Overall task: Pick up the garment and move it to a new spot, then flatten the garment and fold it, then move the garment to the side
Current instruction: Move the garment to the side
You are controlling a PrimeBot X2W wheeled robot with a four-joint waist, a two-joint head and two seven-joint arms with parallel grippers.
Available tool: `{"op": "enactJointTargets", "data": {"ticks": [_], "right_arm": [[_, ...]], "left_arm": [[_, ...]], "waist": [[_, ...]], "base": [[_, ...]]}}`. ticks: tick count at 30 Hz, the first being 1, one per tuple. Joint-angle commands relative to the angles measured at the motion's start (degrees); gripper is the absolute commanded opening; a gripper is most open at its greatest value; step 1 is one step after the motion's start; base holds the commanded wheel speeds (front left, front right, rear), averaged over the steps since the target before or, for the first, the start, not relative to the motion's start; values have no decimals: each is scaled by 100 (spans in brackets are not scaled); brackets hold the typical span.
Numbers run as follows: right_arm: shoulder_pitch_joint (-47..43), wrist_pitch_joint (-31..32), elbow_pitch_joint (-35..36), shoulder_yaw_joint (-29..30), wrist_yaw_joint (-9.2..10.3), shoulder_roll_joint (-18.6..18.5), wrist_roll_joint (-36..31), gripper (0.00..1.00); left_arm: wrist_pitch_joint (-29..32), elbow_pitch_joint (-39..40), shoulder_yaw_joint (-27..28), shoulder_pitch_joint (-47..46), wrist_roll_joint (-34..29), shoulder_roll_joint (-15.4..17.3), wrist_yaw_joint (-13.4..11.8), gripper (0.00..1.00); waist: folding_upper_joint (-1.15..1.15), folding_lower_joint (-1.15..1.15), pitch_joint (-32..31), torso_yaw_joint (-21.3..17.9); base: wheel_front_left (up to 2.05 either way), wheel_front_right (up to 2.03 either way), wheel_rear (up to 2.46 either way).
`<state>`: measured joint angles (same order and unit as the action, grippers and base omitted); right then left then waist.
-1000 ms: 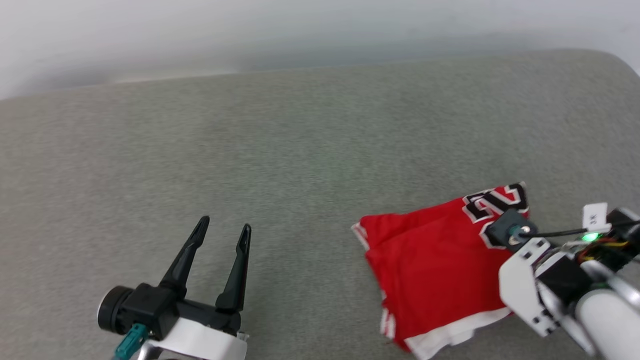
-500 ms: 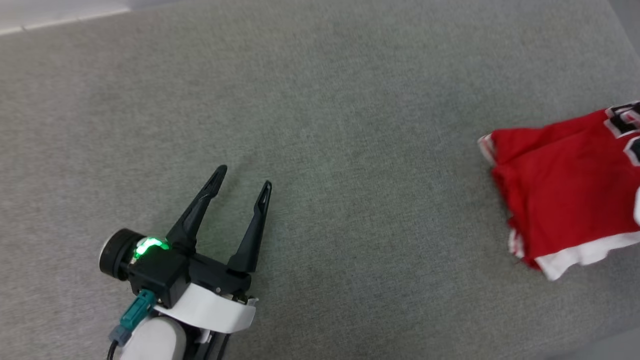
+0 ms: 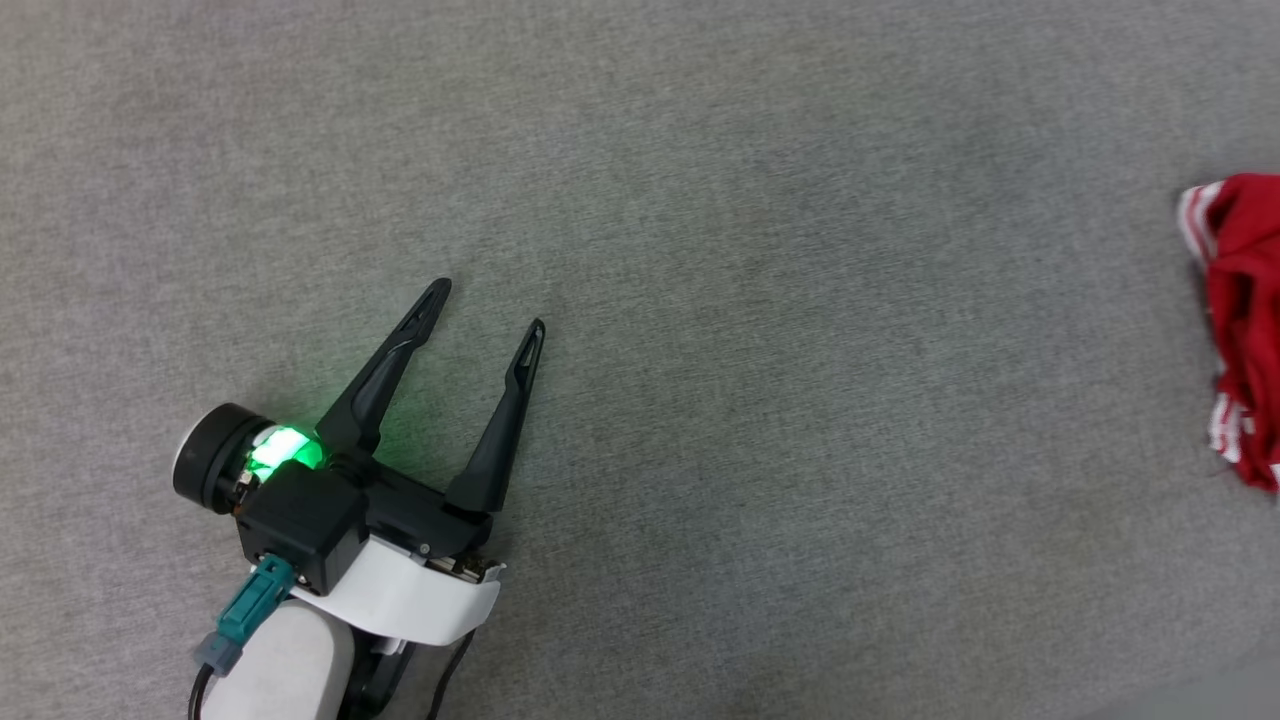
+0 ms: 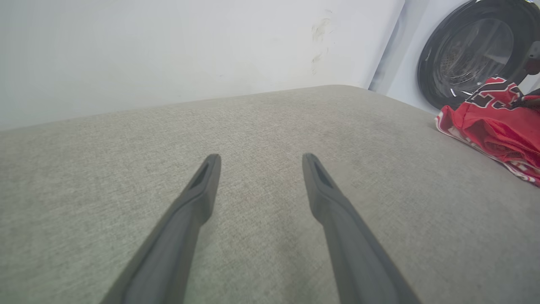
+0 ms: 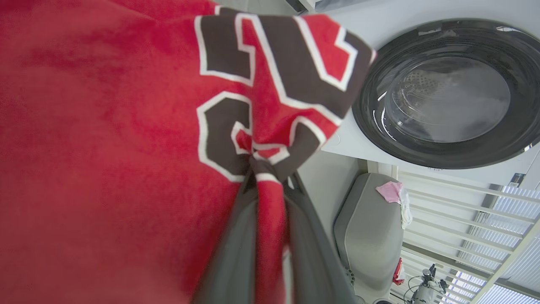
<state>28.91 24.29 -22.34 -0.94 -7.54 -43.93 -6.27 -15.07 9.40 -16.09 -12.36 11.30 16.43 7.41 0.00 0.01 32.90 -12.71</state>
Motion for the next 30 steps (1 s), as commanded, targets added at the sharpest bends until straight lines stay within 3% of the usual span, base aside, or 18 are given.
{"op": "enactJointTargets", "data": {"ticks": [1,6,7,8,9,15,22,30], "right_arm": [[115,-87,-128,103,10,42,-76,0],[197,-209,-376,329,10,155,-230,0],[221,-192,-416,393,10,198,-248,5],[223,-163,-451,419,10,245,-273,69],[228,-184,-442,436,10,276,-311,100],[376,-212,-161,510,10,419,-488,100],[360,-485,506,538,9,731,-248,100],[-166,-1171,1766,602,8,1887,33,100]], "left_arm": [[-12,22,9,-97,10,28,8,100],[-12,21,25,-77,19,29,8,100],[-12,7,25,-67,17,23,8,100],[-12,-10,22,-60,15,9,8,100],[-12,-16,21,-56,15,-13,8,100],[-12,-103,103,65,51,-189,8,100],[-13,-226,442,380,102,-485,8,100],[-11,-325,1293,974,17,-873,-7,100]], "waist": [[0,-1,45,51],[0,-1,40,77],[0,-1,20,80],[0,-1,-11,82],[0,-1,-50,85],[0,-1,-508,120],[0,-1,-1365,310],[0,-1,-2282,627]], "base": [[0,0,0],[0,0,0],[0,0,0],[0,0,0],[0,0,0],[0,0,0],[0,0,0],[0,0,0]]}}
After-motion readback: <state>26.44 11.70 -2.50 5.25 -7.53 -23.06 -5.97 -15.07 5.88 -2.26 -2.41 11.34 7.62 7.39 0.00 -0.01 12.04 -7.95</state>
